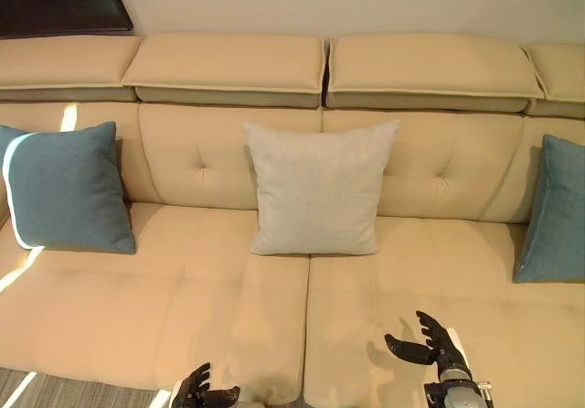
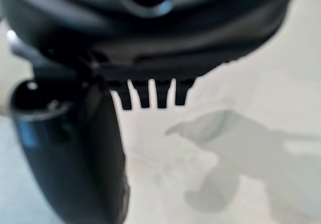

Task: Pick up all the scattered cushions and arrange them neatly on the sofa.

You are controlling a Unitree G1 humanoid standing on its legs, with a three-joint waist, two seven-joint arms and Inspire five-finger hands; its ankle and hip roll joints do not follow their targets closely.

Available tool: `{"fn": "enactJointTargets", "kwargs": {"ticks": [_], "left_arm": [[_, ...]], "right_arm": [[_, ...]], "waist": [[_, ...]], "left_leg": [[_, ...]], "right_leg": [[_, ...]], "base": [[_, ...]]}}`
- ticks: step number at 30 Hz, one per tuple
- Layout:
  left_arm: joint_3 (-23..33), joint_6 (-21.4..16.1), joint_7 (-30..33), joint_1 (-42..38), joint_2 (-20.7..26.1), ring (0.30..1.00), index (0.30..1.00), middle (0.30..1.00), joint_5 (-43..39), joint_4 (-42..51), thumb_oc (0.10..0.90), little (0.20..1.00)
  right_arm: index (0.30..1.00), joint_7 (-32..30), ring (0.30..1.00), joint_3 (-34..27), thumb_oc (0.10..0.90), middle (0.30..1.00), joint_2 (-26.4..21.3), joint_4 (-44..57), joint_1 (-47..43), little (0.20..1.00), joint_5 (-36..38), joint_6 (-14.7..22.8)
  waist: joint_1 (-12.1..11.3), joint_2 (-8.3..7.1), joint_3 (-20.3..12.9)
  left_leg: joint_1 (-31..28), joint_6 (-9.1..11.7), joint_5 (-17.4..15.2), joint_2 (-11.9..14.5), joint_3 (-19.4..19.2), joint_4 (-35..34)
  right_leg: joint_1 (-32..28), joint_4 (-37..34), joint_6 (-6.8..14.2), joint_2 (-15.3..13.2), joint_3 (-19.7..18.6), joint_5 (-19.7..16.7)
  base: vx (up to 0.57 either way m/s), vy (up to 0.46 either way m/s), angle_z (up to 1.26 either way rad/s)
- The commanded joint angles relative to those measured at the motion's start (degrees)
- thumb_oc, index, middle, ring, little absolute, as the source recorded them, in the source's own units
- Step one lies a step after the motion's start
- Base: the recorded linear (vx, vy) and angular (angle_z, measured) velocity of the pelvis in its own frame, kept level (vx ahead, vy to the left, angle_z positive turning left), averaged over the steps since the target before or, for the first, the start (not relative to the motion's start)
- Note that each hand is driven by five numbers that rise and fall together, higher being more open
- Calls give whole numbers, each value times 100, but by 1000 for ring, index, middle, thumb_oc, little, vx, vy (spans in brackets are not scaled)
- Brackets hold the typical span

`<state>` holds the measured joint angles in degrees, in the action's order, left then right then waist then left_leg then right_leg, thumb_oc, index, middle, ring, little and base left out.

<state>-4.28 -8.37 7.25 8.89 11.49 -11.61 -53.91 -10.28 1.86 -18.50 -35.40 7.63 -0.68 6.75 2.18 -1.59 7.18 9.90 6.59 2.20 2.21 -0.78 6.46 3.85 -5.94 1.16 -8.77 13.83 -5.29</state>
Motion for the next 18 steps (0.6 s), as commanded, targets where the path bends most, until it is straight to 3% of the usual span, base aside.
{"fn": "enactJointTargets", "kwargs": {"ticks": [1, 2, 4, 9, 11, 13, 15, 18], "left_arm": [[75, -320, 103, -145, 234, 900, 900, 900, 150, 67, 800, 900], [35, -331, 108, -181, 223, 900, 900, 900, 154, 79, 800, 900], [-81, -323, 155, -272, 218, 900, 900, 900, 196, 128, 800, 900], [-66, -391, 258, -399, 240, 900, 900, 900, 150, 134, 800, 900], [112, -379, 334, -397, 348, 900, 900, 900, 157, 3, 800, 900], [187, -297, 391, -451, 399, 900, 900, 900, 282, -342, 800, 900], [222, -255, 417, -428, 410, 900, 900, 900, 362, -525, 800, 900], [222, -255, 417, -427, 410, 900, 900, 900, 362, -525, 800, 900]], "right_arm": [[900, -149, 900, -86, 800, 900, -188, 307, -194, 900, 139, 382], [900, -145, 900, -94, 800, 900, -184, 216, -204, 900, 146, 372], [900, -217, 900, -89, 800, 900, -170, 100, -277, 900, 135, 371], [900, -288, 900, 10, 800, 900, -131, -145, -463, 900, 40, 296], [900, -277, 900, 122, 800, 900, -31, -388, -639, 900, -82, 170], [900, -252, 900, 162, 800, 900, 1, -596, -712, 900, -22, 138], [900, -262, 900, 183, 800, 900, -1, -749, -715, 900, -5, 147], [900, -262, 900, 183, 800, 900, 0, -749, -715, 900, -5, 147]], "waist": [[116, -97, -193], [210, -14, -253], [288, 6, -234], [235, -91, -50], [121, -217, 182], [66, -212, 278], [-33, -177, 253], [-32, -178, 249]], "left_leg": [[-912, -153, -1087, 12, -239, 785], [-1327, -107, -1125, 128, -296, 470], [-1564, -180, -1373, 33, -273, -110], [-1430, -323, -1487, -212, -161, -173], [-1163, -475, -1443, -384, -167, -104], [-997, -580, -1366, -390, -207, -61], [-875, -687, -1208, -405, -257, -112], [-871, -687, -1207, -406, -256, -112]], "right_leg": [[204, 94, 686, 221, -39, 250], [270, 94, 738, 240, 14, 143], [456, 94, 850, 153, 28, -119], [795, 101, 1026, -21, -30, -422], [1116, 272, 1280, -240, -188, -596], [1146, 737, 1194, -188, -527, -304], [1011, 1322, 1039, -164, -516, -10], [1016, 1324, 1039, -166, -516, -9]], "base": [[-121, 187, 6], [-119, 187, 29], [-162, 222, 25], [-226, 179, 8], [-430, 154, -41], [-353, 103, -49], [-234, 85, -32], [-36, 15, -32]]}}
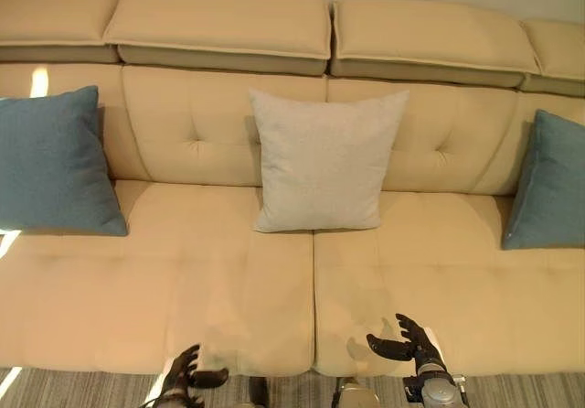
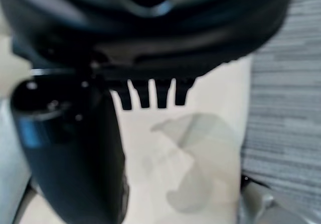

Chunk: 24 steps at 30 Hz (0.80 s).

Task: Pick up all the scattered cushions and arrange them neatly on the sofa.

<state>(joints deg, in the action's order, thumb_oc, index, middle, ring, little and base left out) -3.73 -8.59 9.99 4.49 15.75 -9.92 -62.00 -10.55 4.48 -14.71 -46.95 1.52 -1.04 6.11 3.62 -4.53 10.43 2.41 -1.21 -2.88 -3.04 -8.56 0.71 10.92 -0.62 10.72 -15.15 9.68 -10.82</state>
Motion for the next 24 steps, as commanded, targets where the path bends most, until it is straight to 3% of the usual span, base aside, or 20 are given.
{"fn": "enactJointTargets", "kwargs": {"ticks": [1, 4, 5, 6, 11, 12, 15, 16, 20, 21, 24], "left_arm": [[167, -233, 144, 13, -15, 900, 900, 900, 193, 285, 800, 900], [167, -233, 144, 13, -15, 900, 900, 900, 193, 285, 800, 900], [177, -210, 117, 53, -23, 900, 900, 900, 218, 210, 800, 900], [293, -124, 68, 134, 14, 900, 900, 900, 84, -24, 800, 900], [171, -158, 127, -81, -30, 900, 900, 900, -31, -35, 800, 900], [43, -149, 133, -194, -51, 900, 900, 900, 17, -21, 800, 900], [-158, -127, 122, -287, -145, 900, 900, 900, 120, -4, 800, 900], [-159, -127, 123, -288, -146, 900, 900, 900, 121, -4, 800, 900], [-207, -68, 8, -208, -220, 900, 900, 900, 164, -48, 800, 900], [-192, -58, 4, -189, -240, 900, 900, 900, 195, -133, 800, 900], [-186, -15, -2, -118, -284, 900, 900, 900, 270, -233, 800, 900]], "right_arm": [[900, -236, 900, -79, 800, 900, -379, 405, -104, 900, 31, 210], [900, -236, 900, -79, 800, 900, -379, 405, -104, 900, 31, 210], [900, -234, 900, -71, 800, 900, -397, 331, -102, 900, 23, 206], [900, -108, 900, 124, 800, 900, -248, -178, -155, 900, 35, 130], [900, -101, 900, 231, 800, 900, -259, -190, -266, 900, 110, 128], [900, -134, 900, 253, 800, 900, -274, -225, -268, 900, 134, 119], [900, -170, 900, 262, 800, 900, -317, -279, -217, 900, 98, 123], [900, -170, 900, 261, 800, 900, -318, -280, -217, 900, 98, 124], [900, -210, 900, 157, 800, 900, -358, -339, -109, 900, 110, 153], [900, -213, 900, 155, 800, 900, -362, -378, -101, 900, 105, 165], [900, -202, 900, 103, 800, 900, -383, -348, -18, 900, 89, 174]], "waist": [[-176, 116, -76], [-176, 116, -76], [-222, 162, -95], [-578, 65, -479], [-525, 99, -464], [-491, 151, -383], [-440, 217, -318], [-432, 219, -322], [-344, 128, -302], [-311, 107, -302], [-222, 118, -419]], "left_leg": [[-122, 92, -699, 119, 522, 463], [-122, 92, -699, 119, 522, 463], [-125, 59, -657, 155, 505, 419], [241, 11, -350, 134, 420, 327], [501, 212, -23, 266, 435, 170], [626, 325, 242, 348, 514, 30], [804, 433, 508, 383, 611, -57], [814, 434, 508, 382, 620, -51], [649, 420, 18, 275, 765, 465], [477, 432, -165, 284, 767, 653], [42, 469, -316, 399, 771, 731]], "right_leg": [[309, 792, 83, 472, -101, 544], [309, 792, 83, 472, -101, 544], [193, 1038, 0, 532, -69, 734], [-974, 1143, -80, 849, -283, 1363], [-880, 725, -182, 1057, -384, 1600], [-821, 617, -261, 1107, -262, 1644], [-824, 456, -320, 1149, -52, 1645], [-822, 453, -320, 1150, -43, 1643], [-765, 489, -415, 1044, 73, 1525], [-770, 512, -431, 1017, 81, 1504], [-762, 546, -452, 1019, 70, 1474]], "base": [[0, 0, -11], [-19, 9, -1], [-384, -177, -4], [-415, -205, -3], [-166, -179, -4], [-189, -134, 37], [-162, -101, 55], [-156, -54, 46], [-153, 0, 19], [-116, 52, 7], [-82, 117, -6]]}}
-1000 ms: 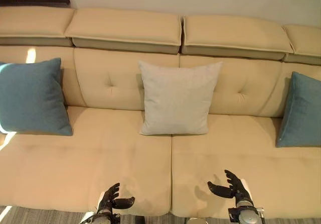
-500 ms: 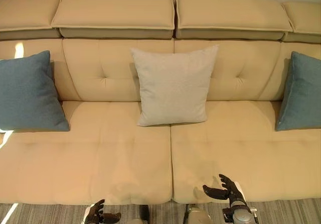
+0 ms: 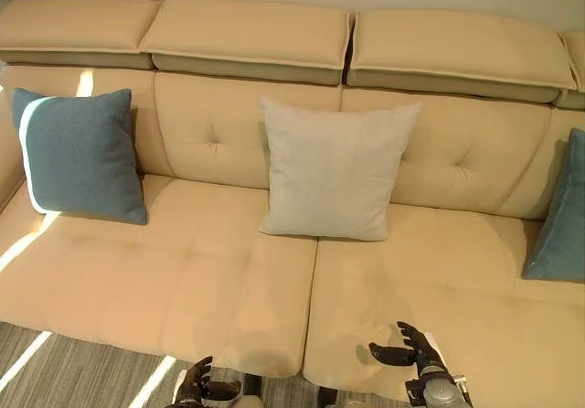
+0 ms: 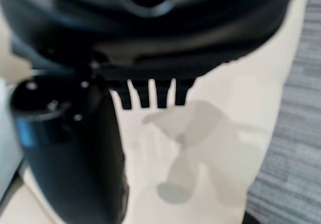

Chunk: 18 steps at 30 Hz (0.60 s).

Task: Pick up all the scattered cushions and arrange them neatly on the sofa.

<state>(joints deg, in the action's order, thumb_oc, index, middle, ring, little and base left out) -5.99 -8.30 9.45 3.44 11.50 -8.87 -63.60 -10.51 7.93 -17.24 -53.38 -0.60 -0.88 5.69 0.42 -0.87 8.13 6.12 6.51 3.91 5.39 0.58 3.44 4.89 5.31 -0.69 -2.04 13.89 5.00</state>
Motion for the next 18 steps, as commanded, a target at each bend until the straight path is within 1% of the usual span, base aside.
{"fn": "enactJointTargets", "kwargs": {"ticks": [1, 2, 5, 6, 7, 10, 11, 12, 13, 14, 16, 18], "left_arm": [[37, -42, 52, -9, 125, 900, 900, 900, 153, -75, 800, 900], [27, -60, 66, -30, 113, 900, 900, 900, 67, -22, 800, 900], [-4, -66, 86, -48, 116, 900, 900, 900, 41, 43, 800, 900], [-99, -85, 92, -184, 146, 900, 900, 900, 10, 143, 800, 900], [-98, -85, 92, -186, 146, 900, 900, 900, 10, 142, 800, 900], [-105, -91, 106, -255, 221, 900, 900, 900, 37, 133, 800, 900], [-104, -91, 105, -258, 222, 900, 900, 900, 37, 132, 800, 900], [-91, -85, 104, -299, 293, 900, 900, 900, 116, 64, 800, 900], [-89, -86, 103, -303, 295, 900, 900, 900, 116, 61, 800, 900], [-70, -90, 133, -335, 356, 900, 900, 900, 165, -37, 800, 900], [39, -39, 156, -347, 483, 900, 900, 900, 283, -199, 800, 900], [167, -9, 138, -283, 500, 900, 900, 900, 262, -300, 800, 900]], "right_arm": [[900, -224, 900, -263, 800, 900, -135, 303, 206, 900, 84, 225], [900, -234, 900, -308, 800, 900, -134, 280, 237, 900, 112, 225], [900, -246, 900, -307, 800, 900, -139, 275, 236, 900, 96, 216], [900, -312, 900, -289, 800, 900, -137, 16, 111, 900, 58, 171], [900, -312, 900, -289, 800, 900, -136, 14, 108, 900, 58, 172], [900, -330, 900, -181, 800, 900, -52, -385, -49, 900, -54, 70], [900, -330, 900, -181, 800, 900, -50, -389, -53, 900, -54, 72], [900, -314, 900, -112, 800, 900, -4, -556, -141, 900, -130, -8], [900, -315, 900, -112, 800, 900, -1, -560, -146, 900, -130, -7], [900, -313, 900, -56, 800, 900, 31, -662, -218, 900, -178, -38], [900, -297, 900, 38, 800, 900, 68, -811, -276, 900, -273, -76], [900, -281, 900, 14, 800, 900, 64, -903, -242, 900, -258, -82]], "waist": [[127, -243, -229], [209, -203, -304], [227, -182, -296], [269, -184, -269], [269, -185, -266], [247, -252, -179], [244, -255, -180], [217, -290, -111], [209, -294, -113], [177, -322, -33], [68, -304, 34], [0, -276, -40]], "left_leg": [[-407, -278, -974, -414, -105, 486], [-630, -222, -1006, -289, -48, 349], [-648, -230, -1043, -285, -4, 294], [-640, -286, -1228, -391, 59, 168], [-640, -287, -1229, -392, 58, 171], [-589, -400, -1262, -519, 43, 108], [-586, -401, -1261, -521, 38, 107], [-533, -453, -1244, -571, 15, 83], [-529, -455, -1243, -572, 5, 82], [-421, -494, -1219, -610, -33, 120], [-202, -600, -1143, -627, -130, 212], [-191, -662, -1067, -650, -134, 135]], "right_leg": [[-151, -40, 690, -294, -361, -127], [-118, -7, 712, -299, -367, -146], [-92, 15, 731, -316, -369, -170], [4, -5, 817, -437, -412, -317], [2, -7, 819, -437, -413, -319], [200, -66, 950, -568, -534, -629], [206, -65, 951, -568, -539, -631], [366, -74, 1042, -627, -588, -796], [376, -71, 1043, -628, -598, -798], [515, -9, 1098, -683, -605, -902], [576, 379, 1075, -696, -502, -693], [388, 535, 1025, -639, -489, -516]], "base": [[-80, 157, 3], [-76, 156, 1], [-86, 159, -7], [-90, 165, 11], [-118, 228, 13], [-91, 167, 2], [-164, 162, -16], [-109, 102, -25], [-213, 147, -29], [-266, 129, -44], [-325, 178, -51], [-165, 105, -33]]}}
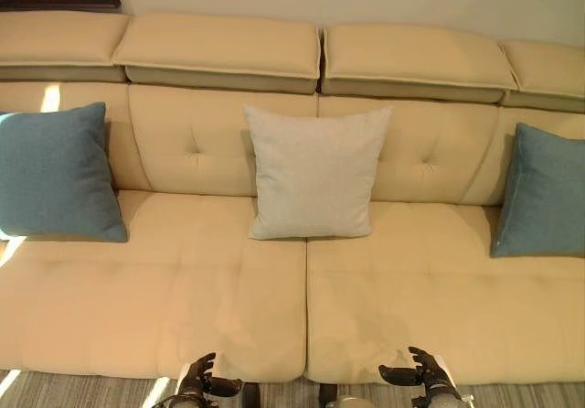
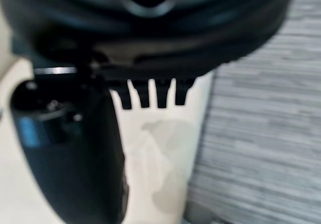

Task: Pick up all the scattered cushions and arrange them neatly on the sofa.

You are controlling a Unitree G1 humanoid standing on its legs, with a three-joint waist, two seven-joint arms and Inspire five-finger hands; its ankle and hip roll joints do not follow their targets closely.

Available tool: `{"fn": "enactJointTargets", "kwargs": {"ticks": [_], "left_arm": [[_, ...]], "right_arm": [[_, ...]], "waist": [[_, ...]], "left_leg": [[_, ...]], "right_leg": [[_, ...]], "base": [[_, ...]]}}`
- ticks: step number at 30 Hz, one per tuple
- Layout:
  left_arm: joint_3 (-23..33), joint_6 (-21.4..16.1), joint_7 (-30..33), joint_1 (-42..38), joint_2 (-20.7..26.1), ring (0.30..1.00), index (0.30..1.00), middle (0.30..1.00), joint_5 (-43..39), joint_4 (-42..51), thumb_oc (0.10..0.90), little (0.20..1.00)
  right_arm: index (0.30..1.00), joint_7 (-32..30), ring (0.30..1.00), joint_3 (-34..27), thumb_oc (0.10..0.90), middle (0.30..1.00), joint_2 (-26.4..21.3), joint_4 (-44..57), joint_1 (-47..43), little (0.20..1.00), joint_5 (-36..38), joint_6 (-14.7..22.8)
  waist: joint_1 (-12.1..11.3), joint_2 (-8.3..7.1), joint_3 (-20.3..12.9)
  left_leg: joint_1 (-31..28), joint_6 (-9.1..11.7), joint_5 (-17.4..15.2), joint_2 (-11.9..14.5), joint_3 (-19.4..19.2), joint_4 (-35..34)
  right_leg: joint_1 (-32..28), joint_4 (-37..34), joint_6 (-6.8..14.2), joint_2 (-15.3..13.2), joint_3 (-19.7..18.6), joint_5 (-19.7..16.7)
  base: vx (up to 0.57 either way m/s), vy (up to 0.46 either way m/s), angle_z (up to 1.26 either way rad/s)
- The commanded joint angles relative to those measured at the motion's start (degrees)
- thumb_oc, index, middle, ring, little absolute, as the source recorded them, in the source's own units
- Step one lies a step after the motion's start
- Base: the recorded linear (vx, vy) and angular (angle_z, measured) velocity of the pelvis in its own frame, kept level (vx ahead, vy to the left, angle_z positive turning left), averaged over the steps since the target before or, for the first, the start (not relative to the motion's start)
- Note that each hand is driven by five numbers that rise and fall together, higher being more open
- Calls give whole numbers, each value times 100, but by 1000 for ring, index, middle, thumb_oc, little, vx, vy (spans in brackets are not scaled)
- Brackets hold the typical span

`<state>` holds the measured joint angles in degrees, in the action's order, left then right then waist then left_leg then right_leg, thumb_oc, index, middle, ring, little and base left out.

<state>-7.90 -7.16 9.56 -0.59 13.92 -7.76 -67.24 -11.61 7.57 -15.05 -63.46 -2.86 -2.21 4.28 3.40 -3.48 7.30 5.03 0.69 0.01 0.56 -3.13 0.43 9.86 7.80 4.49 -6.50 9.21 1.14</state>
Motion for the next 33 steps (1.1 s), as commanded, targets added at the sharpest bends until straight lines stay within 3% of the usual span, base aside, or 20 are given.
{"fn": "enactJointTargets", "kwargs": {"ticks": [1, 5, 9, 11, 12, 14, 15, 16, 17, 20, 22, 24, 25, 33], "left_arm": [[401, -120, 105, 158, 262, 900, 900, 900, 141, 37, 800, 900], [511, -87, 66, 297, 273, 900, 900, 900, 94, -26, 800, 900], [498, -126, 93, 318, 268, 900, 900, 900, -20, 23, 800, 900], [480, -144, 98, 283, 247, 900, 900, 900, -62, 62, 800, 900], [441, -169, 118, 195, 221, 900, 900, 900, -143, 98, 800, 900], [378, -168, 143, 96, 177, 900, 900, 900, -193, 128, 800, 900], [378, -168, 143, 94, 176, 900, 900, 900, -193, 127, 800, 900], [294, -165, 161, -7, 114, 900, 900, 900, -195, 125, 800, 900], [245, -166, 158, -58, 79, 900, 900, 900, -179, 99, 800, 900], [223, -134, 130, -39, -21, 900, 900, 900, -129, -21, 800, 900], [279, -90, 85, 99, -101, 900, 900, 900, -109, -194, 800, 900], [240, -79, 114, 161, -130, 900, 900, 900, -53, -202, 800, 900], [200, -36, 107, 174, -156, 900, 900, 900, 24, -253, 800, 900], [198, 1, 55, 80, -75, 900, 900, 900, 58, -219, 800, 900]], "right_arm": [[900, -154, 900, 38, 800, 900, -168, 72, 3, 900, -122, 59], [900, -113, 900, 42, 800, 900, -181, -44, 0, 900, -179, 26], [900, -125, 900, 130, 800, 900, -174, 54, -46, 900, -285, -8], [900, -133, 900, 184, 800, 900, -171, 76, -92, 900, -303, 10], [900, -145, 900, 239, 800, 900, -183, 47, -158, 900, -283, 5], [900, -179, 900, 260, 800, 900, -212, 87, -156, 900, -197, 42], [900, -179, 900, 260, 800, 900, -212, 86, -158, 900, -197, 43], [900, -211, 900, 267, 800, 900, -259, -32, -158, 900, -191, 6], [900, -238, 900, 271, 800, 900, -282, -96, -154, 900, -214, -11], [900, -286, 900, 173, 800, 900, -308, -228, -40, 900, -195, -18], [900, -259, 900, 47, 800, 900, -306, -484, 88, 900, -143, -23], [900, -266, 900, 46, 800, 900, -292, -592, 159, 900, -174, -55], [900, -266, 900, -31, 800, 900, -233, -793, 158, 900, -134, -79], [900, -216, 900, -34, 800, 900, -121, -1017, 118, 900, -113, -159]], "waist": [[-335, -9, 9], [-507, 17, -185], [-694, -77, -239], [-752, -125, -261], [-779, -134, -202], [-748, -86, -66], [-739, -83, -69], [-736, -32, 102], [-723, -27, 154], [-556, -91, 137], [-418, -58, -28], [-353, 4, -93], [-277, 115, -248], [-270, 115, -373]], "left_leg": [[-105, -110, -631, -171, 222, 383], [-12, -172, -499, -121, 131, 287], [187, -127, -407, -69, -18, 371], [286, -39, -310, 0, -80, 349], [516, 107, -54, 135, -107, 373], [776, 278, 319, 240, -32, 343], [784, 281, 325, 240, -23, 341], [961, 468, 597, 305, 30, 298], [994, 481, 558, 288, 74, 322], [771, 357, 7, 163, 49, 798], [120, 344, -417, 184, -76, 905], [-1, 330, -343, 188, -58, 756], [-314, 334, -242, 246, -148, 14], [-644, 288, -116, 181, -111, -466]], "right_leg": [[-233, 407, 491, -153, -50, -54], [-657, 706, 500, -119, -110, 46], [-935, 479, 592, -253, -89, -83], [-1209, -130, 583, -220, 33, 220], [-1236, -495, 483, -57, 20, 421], [-1226, -742, 353, 140, 17, 506], [-1224, -745, 351, 143, 26, 504], [-1135, -741, 289, 232, 104, 448], [-1078, -715, 252, 223, 156, 407], [-932, -706, 213, 85, 368, 249], [-857, -694, 203, 23, 453, 178], [-858, -686, 226, 40, 484, 163], [-889, -706, 269, 102, 502, 141], [-1110, -808, 335, 79, 543, 89]], "base": [[-84, 45, -28], [-150, -31, -24], [-168, -132, -25], [-270, -277, -42], [-304, -298, -51], [-276, -230, -11], [-314, -182, 32], [-324, -141, 35], [-423, -172, 43], [-260, -54, 43], [-132, 61, 17], [1, 89, 15], [0, 67, 19], [7, 55, 13]]}}
